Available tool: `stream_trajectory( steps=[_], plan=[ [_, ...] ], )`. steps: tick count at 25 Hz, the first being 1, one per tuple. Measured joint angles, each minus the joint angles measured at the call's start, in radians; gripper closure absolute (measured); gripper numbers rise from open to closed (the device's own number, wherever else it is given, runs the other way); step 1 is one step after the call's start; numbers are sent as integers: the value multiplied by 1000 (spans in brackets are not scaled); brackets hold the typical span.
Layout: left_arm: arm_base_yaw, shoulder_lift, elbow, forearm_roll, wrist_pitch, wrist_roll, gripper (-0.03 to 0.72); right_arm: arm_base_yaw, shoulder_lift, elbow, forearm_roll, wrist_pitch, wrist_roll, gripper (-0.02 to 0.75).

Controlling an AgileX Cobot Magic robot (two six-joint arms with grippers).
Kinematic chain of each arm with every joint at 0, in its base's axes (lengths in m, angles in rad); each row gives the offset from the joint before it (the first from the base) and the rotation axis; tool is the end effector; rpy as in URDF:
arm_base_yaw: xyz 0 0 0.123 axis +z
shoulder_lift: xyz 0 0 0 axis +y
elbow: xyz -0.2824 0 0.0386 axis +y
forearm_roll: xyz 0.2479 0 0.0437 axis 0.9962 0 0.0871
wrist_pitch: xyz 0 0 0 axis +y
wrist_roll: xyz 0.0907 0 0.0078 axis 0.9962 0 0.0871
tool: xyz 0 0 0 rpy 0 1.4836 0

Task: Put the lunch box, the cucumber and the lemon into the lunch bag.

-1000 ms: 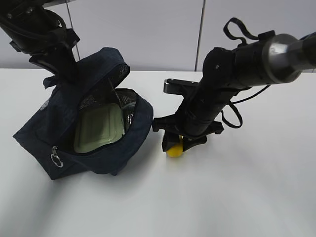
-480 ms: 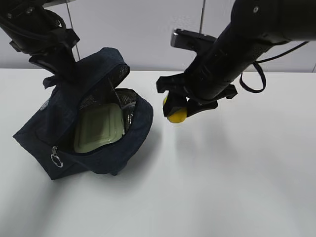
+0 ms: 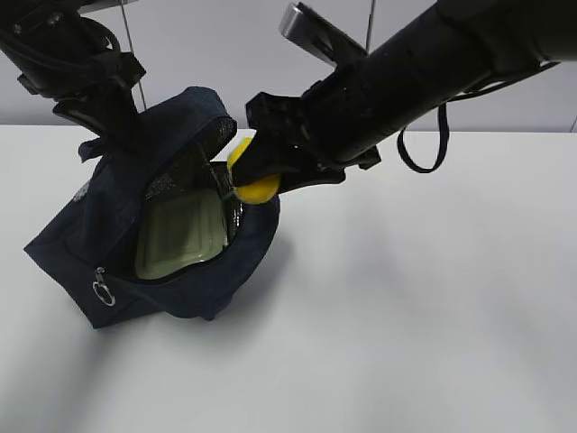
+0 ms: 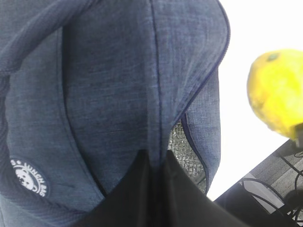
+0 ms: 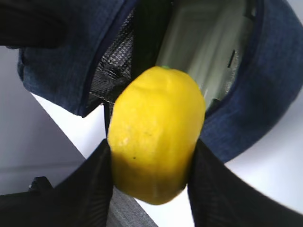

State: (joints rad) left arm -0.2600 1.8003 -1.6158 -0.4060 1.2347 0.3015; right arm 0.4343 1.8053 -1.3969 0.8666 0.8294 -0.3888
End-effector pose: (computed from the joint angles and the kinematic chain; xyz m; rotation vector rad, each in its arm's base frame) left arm 0.3543 -0.1294 0.3052 0.6654 2.7644 -0.5679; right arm 0.3345 0.2116 0.2697 -0.4522 2.5379 1.0342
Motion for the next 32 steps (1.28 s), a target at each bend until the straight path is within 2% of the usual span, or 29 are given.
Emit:
stream_trajectory(
  steps=[12, 16, 23, 32],
  plan=[
    [0, 0, 0, 0, 0, 0, 687, 0, 171, 2, 403, -43, -321, 401],
    [0, 0, 0, -9, 0, 5, 687, 0, 207, 2, 448, -56, -358, 386],
    [2, 0, 0, -21, 0, 10, 687, 2, 216, 2, 514, -59, -432, 250],
    [2, 0, 0, -23, 0, 12, 687, 2, 216, 2, 521, -53, -442, 234]
  ],
)
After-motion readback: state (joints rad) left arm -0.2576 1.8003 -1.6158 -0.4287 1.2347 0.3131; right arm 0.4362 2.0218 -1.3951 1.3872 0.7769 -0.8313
